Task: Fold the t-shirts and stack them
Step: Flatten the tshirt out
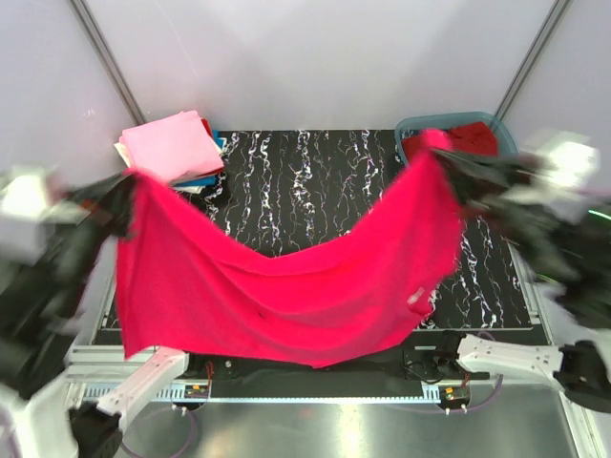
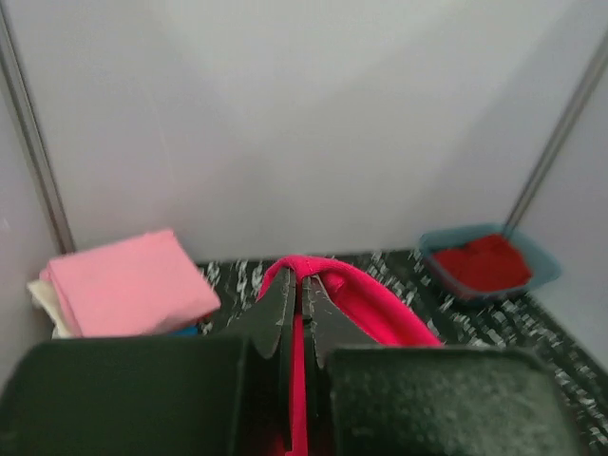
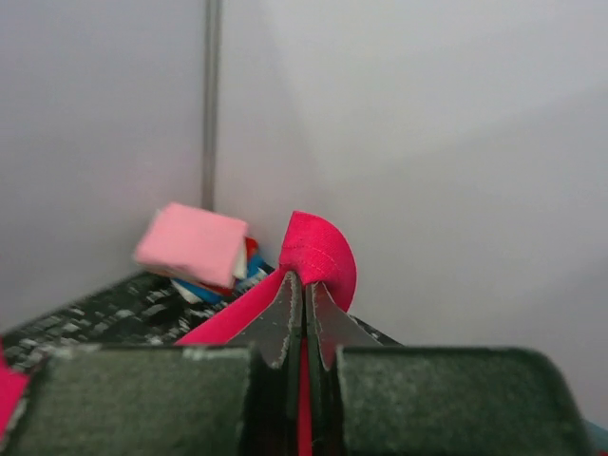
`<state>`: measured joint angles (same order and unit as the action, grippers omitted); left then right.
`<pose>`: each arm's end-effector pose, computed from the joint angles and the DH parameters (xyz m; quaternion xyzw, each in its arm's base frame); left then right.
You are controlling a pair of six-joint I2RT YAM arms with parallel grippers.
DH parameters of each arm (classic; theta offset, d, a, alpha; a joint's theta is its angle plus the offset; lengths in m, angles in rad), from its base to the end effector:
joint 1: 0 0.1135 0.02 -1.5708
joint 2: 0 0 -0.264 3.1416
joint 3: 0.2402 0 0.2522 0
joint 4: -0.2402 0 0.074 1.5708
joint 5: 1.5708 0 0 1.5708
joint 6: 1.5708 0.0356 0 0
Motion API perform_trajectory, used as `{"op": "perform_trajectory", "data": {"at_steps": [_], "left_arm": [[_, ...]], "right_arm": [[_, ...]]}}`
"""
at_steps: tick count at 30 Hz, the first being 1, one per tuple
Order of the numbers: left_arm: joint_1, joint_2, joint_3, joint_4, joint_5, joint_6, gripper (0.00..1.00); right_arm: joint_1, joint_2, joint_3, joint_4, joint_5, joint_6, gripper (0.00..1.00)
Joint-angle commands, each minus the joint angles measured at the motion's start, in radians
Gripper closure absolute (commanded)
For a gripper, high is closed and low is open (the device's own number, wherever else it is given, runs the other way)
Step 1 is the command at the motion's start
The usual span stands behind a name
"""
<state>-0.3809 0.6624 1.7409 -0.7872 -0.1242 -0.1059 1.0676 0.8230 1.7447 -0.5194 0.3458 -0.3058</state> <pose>-0.0174 0.0117 0.5515 0.0324 0.5970 -0.1570 0.7860 0.0297 0.0289 0.5806 -0.2335 0.5112 0.2174 0.7981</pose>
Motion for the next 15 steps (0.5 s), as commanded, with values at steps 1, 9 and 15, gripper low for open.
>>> {"op": "perform_trajectory", "data": {"at_steps": [1, 9, 15], "left_arm": [[-0.003, 0.202, -0.102, 0.06, -0.116, 0.003, 1.0], [0.293, 0.703, -0.055, 0.054, 0.029, -0.084, 0.86], [0.401, 0.982, 0.095, -0.095, 0.199, -0.15, 0.01]], "right_arm": [[-0.046, 0.224, -0.096, 0.23, 0.121, -0.223, 1.0], [-0.837, 0.861, 0.188, 0.185, -0.531, 0.336, 1.0], [-0.883, 1.403, 0.911, -0.272, -0.622, 0.431, 0.0]]}}
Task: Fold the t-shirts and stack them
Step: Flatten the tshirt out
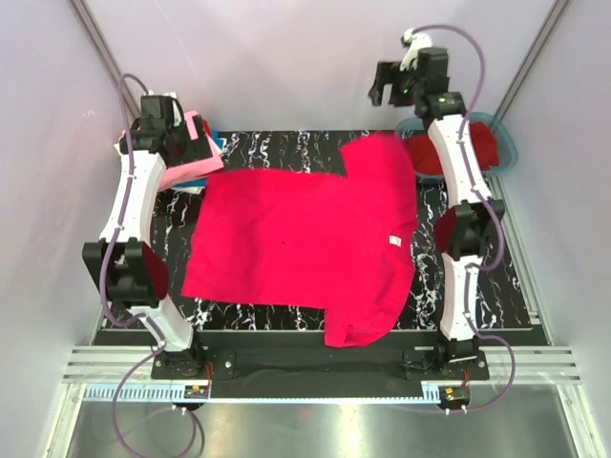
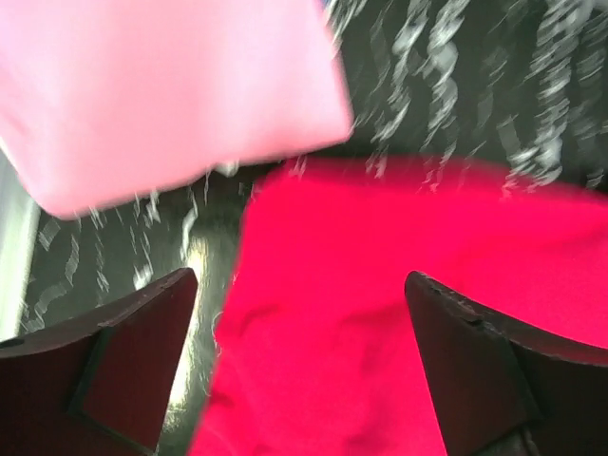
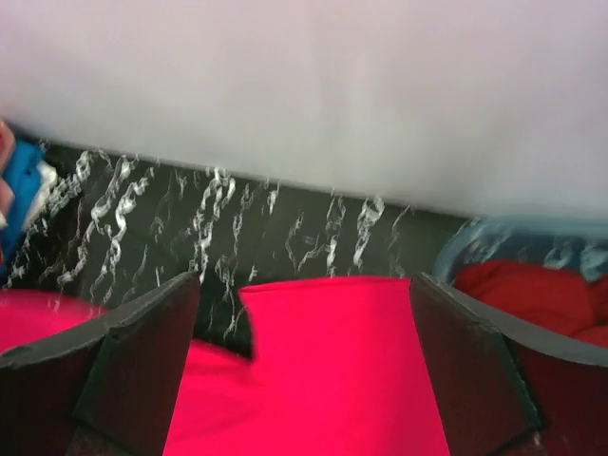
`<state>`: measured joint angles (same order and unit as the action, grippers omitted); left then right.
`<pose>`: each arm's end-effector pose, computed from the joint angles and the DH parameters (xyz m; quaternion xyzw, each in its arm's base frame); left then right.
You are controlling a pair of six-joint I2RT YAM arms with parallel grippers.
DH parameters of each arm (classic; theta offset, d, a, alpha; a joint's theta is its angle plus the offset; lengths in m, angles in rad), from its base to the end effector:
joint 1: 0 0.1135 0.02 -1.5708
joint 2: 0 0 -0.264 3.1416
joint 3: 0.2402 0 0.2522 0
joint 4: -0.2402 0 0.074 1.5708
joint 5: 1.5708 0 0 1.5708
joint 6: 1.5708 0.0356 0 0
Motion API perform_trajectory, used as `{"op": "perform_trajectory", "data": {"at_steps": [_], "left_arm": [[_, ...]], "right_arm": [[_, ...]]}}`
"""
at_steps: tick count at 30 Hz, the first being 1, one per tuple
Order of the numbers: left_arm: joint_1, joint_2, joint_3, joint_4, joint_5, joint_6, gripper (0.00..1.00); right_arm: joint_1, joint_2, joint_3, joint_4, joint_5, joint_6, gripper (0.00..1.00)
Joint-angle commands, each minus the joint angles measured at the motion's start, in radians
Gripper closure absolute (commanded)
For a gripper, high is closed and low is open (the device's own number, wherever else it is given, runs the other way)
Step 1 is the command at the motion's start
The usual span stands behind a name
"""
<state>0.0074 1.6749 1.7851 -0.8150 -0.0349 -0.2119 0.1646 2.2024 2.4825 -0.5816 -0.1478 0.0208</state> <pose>0.3678 0.0040 0.3917 -0.1066 0.9013 -0.0271 0.4190 0.4914 0.0869 0.4195 -0.1013 0.7979 0.1139 0.5832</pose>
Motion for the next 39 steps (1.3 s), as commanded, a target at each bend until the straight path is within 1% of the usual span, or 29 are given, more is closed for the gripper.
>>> {"op": "perform_trajectory", "data": {"at_steps": [1, 2, 3, 4, 5, 6, 7, 8, 9, 10, 11, 12, 13, 14, 15, 17, 18, 19, 20, 21, 22, 23, 29, 33, 34, 35, 36, 38, 39], "left_arm": [[0.013, -0.053, -0.008, -0.047, 0.113, -0.043, 0.01], [0.011, -0.107, -0.035, -0.014, 0.118, -0.043, 0.01], [0.012, -0.133, -0.055, -0.01, 0.115, -0.046, 0.01], [0.014, -0.158, -0.09, -0.013, 0.112, -0.049, 0.01], [0.013, -0.203, -0.107, -0.018, 0.113, -0.053, 0.01], [0.013, -0.227, -0.13, -0.022, 0.115, -0.063, 0.01], [0.013, -0.277, -0.185, -0.024, 0.119, -0.066, 0.01], [0.013, -0.305, -0.228, -0.013, 0.124, -0.076, 0.01], [0.013, -0.332, -0.268, -0.003, 0.124, -0.081, 0.01], [0.013, -0.358, -0.311, 0.008, 0.124, -0.087, 0.01], [0.013, -0.406, -0.41, 0.029, 0.124, -0.105, 0.01], [0.013, -0.424, -0.453, 0.042, 0.125, -0.116, 0.01], [0.013, -0.452, -0.504, 0.053, 0.131, -0.127, 0.01], [0.013, -0.463, -0.588, 0.08, 0.165, -0.139, 0.01], [0.011, -0.474, -0.636, 0.094, 0.18, -0.162, 0.01], [0.011, -0.5, -0.714, 0.148, 0.223, -0.184, 0.01], [0.009, -0.509, -0.784, 0.163, 0.228, -0.204, 0.01], [0.009, -0.523, -0.812, 0.175, 0.236, -0.216, 0.01], [0.003, -0.527, -0.869, 0.209, 0.242, -0.237, 0.01], [-0.003, -0.527, -0.886, 0.223, 0.244, -0.25, 0.01], [-0.003, -0.521, -0.906, 0.234, 0.236, -0.259, 0.01], [-0.027, -0.509, -0.92, 0.256, 0.231, -0.27, 0.01], [-0.073, -0.357, -0.975, 0.332, 0.201, -0.296, 0.01], [-0.08, -0.3, -1.009, 0.372, 0.179, -0.311, 0.02], [-0.08, -0.281, -1.015, 0.373, 0.159, -0.316, 0.02], [-0.08, -0.271, -1.02, 0.376, 0.152, -0.319, 0.03], [-0.08, -0.261, -1.02, 0.379, 0.144, -0.319, 0.04], [-0.08, -0.235, -1.024, 0.381, 0.125, -0.323, 0.05], [-0.08, -0.227, -1.027, 0.382, 0.127, -0.325, 0.05]], "right_arm": [[0.019, 0.004, 0.083, -0.184, -0.134, 0.113, 0.0], [0.019, -0.069, 0.013, -0.105, -0.142, 0.122, 0.0], [0.019, -0.114, -0.061, -0.063, -0.138, 0.125, 0.01], [0.019, -0.162, -0.2, -0.028, -0.134, 0.131, 0.0], [0.019, -0.247, -0.258, 0.017, -0.133, 0.131, 0.0], [0.019, -0.289, -0.308, 0.026, -0.142, 0.136, 0.0], [0.019, -0.326, -0.398, 0.029, -0.139, 0.145, 0.0], [0.019, -0.398, -0.445, 0.031, -0.131, 0.169, 0.0], [0.019, -0.435, -0.495, 0.034, -0.11, 0.188, 0.0], [0.019, -0.47, -0.599, 0.032, -0.104, 0.206, 0.0], [0.019, -0.537, -0.653, 0.031, -0.089, 0.24, 0.0], [0.021, -0.565, -0.706, 0.023, -0.069, 0.261, 0.0], [0.019, -0.611, -0.803, 0.014, -0.052, 0.284, 0.0], [0.019, -0.631, -0.853, 0.005, -0.046, 0.316, 0.0], [0.019, -0.648, -0.954, 0.005, -0.041, 0.336, 0.0], [0.019, -0.685, -1.046, 0.015, -0.048, 0.378, 0.0], [0.019, -0.69, -1.086, 0.014, -0.049, 0.389, 0.0], [0.021, -0.693, -1.15, 0.011, -0.047, 0.398, 0.0], [0.018, -0.688, -1.177, 0.006, -0.047, 0.41, 0.0], [0.019, -0.681, -1.212, 0.003, -0.045, 0.41, 0.0], [0.019, -0.666, -1.218, -0.004, -0.038, 0.41, 0.0], [0.019, -0.624, -1.22, -0.024, -0.027, 0.404, 0.0], [0.019, -0.403, -1.097, -0.128, 0.022, 0.357, 0.0], [0.019, -0.248, -0.954, -0.185, 0.048, 0.329, 0.0], [0.019, -0.181, -0.924, -0.196, 0.056, 0.317, 0.0], [0.019, -0.149, -0.897, -0.22, 0.079, 0.311, 0.0], [0.019, -0.117, -0.836, -0.234, 0.091, 0.304, 0.0], [0.019, -0.025, -0.768, -0.273, 0.125, 0.291, 0.0], [0.019, 0.006, -0.69, -0.29, 0.138, 0.285, 0.0]]}}
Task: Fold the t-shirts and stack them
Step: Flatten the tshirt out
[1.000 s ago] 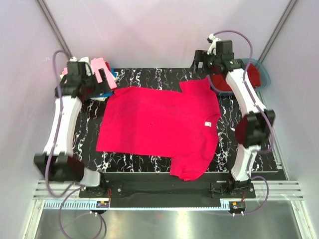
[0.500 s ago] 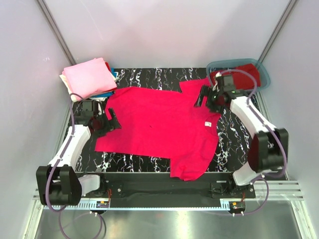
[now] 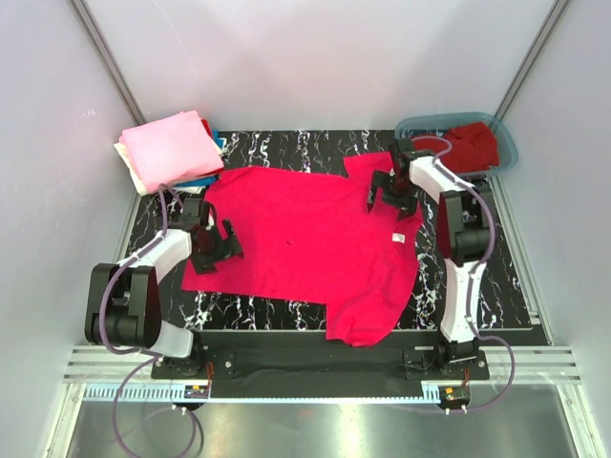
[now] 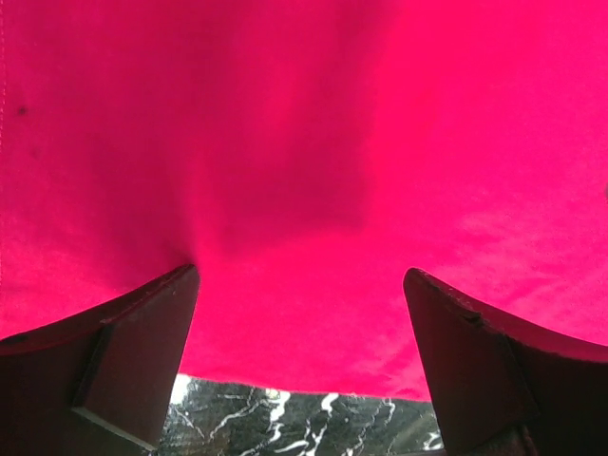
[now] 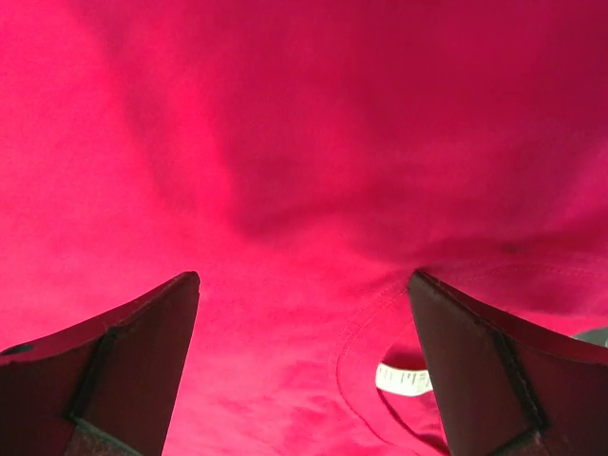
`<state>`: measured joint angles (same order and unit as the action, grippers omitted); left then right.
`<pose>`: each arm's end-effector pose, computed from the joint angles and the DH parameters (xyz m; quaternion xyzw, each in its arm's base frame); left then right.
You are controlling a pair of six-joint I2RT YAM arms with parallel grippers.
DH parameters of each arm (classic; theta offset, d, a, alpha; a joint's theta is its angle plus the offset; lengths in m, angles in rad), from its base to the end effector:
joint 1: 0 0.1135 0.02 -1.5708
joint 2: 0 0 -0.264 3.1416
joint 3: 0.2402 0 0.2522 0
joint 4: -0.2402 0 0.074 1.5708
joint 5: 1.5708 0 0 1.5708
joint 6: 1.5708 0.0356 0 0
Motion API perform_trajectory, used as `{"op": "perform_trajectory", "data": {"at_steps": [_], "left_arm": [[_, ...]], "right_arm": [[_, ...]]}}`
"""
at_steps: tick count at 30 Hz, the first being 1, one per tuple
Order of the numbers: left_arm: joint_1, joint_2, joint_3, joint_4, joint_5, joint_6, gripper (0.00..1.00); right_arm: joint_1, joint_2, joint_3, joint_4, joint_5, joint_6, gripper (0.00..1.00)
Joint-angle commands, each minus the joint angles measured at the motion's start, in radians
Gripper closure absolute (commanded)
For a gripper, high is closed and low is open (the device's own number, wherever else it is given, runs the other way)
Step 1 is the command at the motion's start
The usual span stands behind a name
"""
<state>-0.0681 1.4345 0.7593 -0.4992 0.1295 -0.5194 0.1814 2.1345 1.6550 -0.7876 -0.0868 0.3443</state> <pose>0.2541 -0.0219 0.1679 -0.2065 0.9564 -0.1176 0.1697 0.4311 0.0822 0.1724 0.0738 0.9848 0.0807 0.1348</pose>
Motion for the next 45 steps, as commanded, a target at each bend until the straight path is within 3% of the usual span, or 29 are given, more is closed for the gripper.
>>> {"op": "perform_trajectory", "data": {"at_steps": [1, 9, 17, 21, 29, 35, 37, 41, 45], "left_arm": [[-0.004, 0.021, -0.005, 0.077, -0.036, -0.018, 0.05], [-0.004, 0.003, -0.081, 0.128, -0.01, -0.056, 0.07], [-0.007, -0.092, -0.092, 0.108, 0.009, -0.082, 0.09], [-0.013, -0.19, -0.057, 0.05, -0.004, -0.087, 0.09], [-0.018, -0.328, -0.008, -0.078, -0.05, -0.09, 0.07], [-0.013, -0.347, -0.029, -0.088, -0.044, -0.08, 0.07], [0.002, -0.339, -0.032, -0.102, -0.054, -0.062, 0.07], [0.033, -0.362, -0.046, -0.102, -0.034, -0.057, 0.07], [0.034, -0.393, -0.037, -0.119, -0.014, -0.068, 0.07]], "right_arm": [[0.003, 0.132, 0.178, -0.099, 0.084, -0.048, 0.0], [0.001, 0.412, 0.674, -0.278, 0.056, -0.067, 0.0], [0.001, 0.53, 0.928, -0.347, 0.045, -0.087, 0.0], [0.001, 0.366, 0.731, -0.293, 0.051, -0.09, 0.0], [0.001, -0.223, 0.174, -0.144, 0.082, -0.016, 0.0], [0.026, -0.651, -0.517, 0.016, 0.007, 0.151, 0.0], [0.081, -0.752, -0.625, 0.042, 0.03, 0.212, 0.0], [0.348, -0.837, -0.829, 0.039, 0.082, 0.356, 0.0], [0.473, -0.95, -0.948, 0.027, 0.15, 0.531, 0.01]]}}
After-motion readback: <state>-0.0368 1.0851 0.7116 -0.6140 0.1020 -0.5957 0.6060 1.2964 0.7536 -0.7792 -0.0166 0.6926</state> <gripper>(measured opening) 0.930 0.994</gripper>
